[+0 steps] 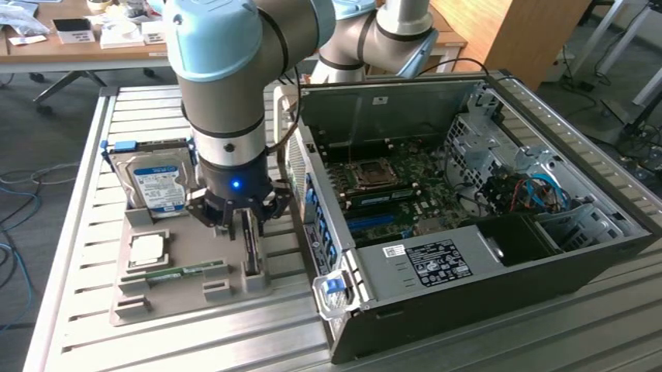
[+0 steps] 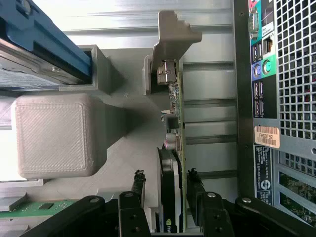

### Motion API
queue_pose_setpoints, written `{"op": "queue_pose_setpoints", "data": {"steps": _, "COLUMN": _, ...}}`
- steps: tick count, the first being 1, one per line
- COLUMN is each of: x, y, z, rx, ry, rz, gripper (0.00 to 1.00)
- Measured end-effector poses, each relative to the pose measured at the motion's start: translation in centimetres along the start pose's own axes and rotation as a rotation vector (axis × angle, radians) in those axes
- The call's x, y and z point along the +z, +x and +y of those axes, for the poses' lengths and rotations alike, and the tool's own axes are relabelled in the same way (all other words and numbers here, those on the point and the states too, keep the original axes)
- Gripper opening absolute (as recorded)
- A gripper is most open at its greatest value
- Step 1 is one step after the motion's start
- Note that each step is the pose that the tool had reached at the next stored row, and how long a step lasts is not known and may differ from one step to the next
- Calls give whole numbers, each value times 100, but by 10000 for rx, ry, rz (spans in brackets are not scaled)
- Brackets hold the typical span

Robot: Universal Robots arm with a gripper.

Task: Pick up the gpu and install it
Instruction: 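Pick up the gpu and move the gpu toward the slot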

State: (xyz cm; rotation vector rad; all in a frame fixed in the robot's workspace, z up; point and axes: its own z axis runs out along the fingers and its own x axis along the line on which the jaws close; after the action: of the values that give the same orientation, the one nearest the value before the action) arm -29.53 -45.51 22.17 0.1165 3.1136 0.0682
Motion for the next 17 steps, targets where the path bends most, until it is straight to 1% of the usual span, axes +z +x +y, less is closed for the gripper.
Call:
{"op": "queue_pose_setpoints", "data": {"steps": 5, "x": -19, "y": 0, "z": 1, "rx": 1, "ry": 0, "rz": 0, "gripper": 47}}
{"op": "queue_pose_setpoints", "data": {"steps": 11, "x": -20, "y": 0, "z": 1, "rx": 0, "ry": 0, "rz": 0, "gripper": 47}}
{"op": "queue_pose_setpoints", "data": {"steps": 17, "x": -47, "y": -1, "z": 2, "rx": 0, "ry": -1, "rz": -1, "gripper": 47}}
